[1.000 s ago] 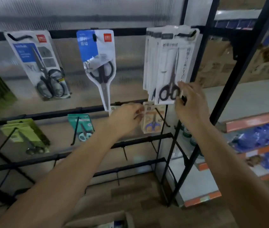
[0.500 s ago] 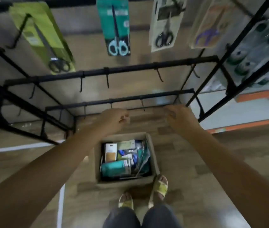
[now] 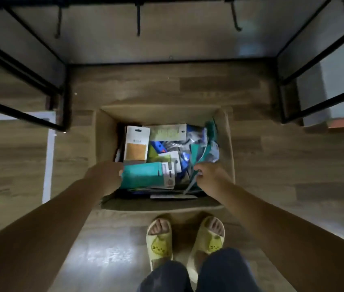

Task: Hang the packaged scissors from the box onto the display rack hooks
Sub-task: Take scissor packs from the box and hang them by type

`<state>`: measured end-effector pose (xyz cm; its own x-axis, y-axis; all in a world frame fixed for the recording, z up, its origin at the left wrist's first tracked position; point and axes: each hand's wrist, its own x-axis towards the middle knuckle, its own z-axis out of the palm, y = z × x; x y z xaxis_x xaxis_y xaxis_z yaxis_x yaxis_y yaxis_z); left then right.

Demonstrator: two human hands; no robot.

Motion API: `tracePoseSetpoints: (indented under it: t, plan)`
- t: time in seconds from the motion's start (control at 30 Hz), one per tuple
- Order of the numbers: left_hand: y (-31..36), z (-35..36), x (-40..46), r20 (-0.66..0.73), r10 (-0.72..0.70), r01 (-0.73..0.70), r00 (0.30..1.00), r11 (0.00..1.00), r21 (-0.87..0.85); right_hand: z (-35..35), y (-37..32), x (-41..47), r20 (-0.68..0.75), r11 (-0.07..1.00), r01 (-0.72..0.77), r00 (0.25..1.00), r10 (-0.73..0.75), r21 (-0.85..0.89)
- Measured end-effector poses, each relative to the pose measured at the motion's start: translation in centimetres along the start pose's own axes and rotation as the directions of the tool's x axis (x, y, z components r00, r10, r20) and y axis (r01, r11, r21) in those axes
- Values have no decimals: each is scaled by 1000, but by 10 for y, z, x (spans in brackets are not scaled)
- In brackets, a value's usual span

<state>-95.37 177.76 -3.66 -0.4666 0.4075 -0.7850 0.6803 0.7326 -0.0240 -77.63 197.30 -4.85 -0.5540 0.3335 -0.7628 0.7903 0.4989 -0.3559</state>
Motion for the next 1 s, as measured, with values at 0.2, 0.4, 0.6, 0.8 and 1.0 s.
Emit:
tracePoseSetpoints:
  t: [0.2,0.4,0.6,0.8,1.0]
  plan:
    - [-4,89,97,104,48,-66,993,983,172,82,-7,140,-51,938,249,962,-269,-241]
    - [-28,109,139,81,-11,-6,997,978,207,115,-28,213,203,912,261,958,-204,-316]
    - [-30,117,135,6,79,-79,997,980,184,144,-13,195,350,989,31,934,-79,142]
    - [-28,128,123,33,76,-80,997,986,146,153,-18,182,546,888,-244,838,-9,389]
    - [-22,132,105,-5,-9,9,1000,998,-70,153,-23,167,354,779,-235,935,18,581]
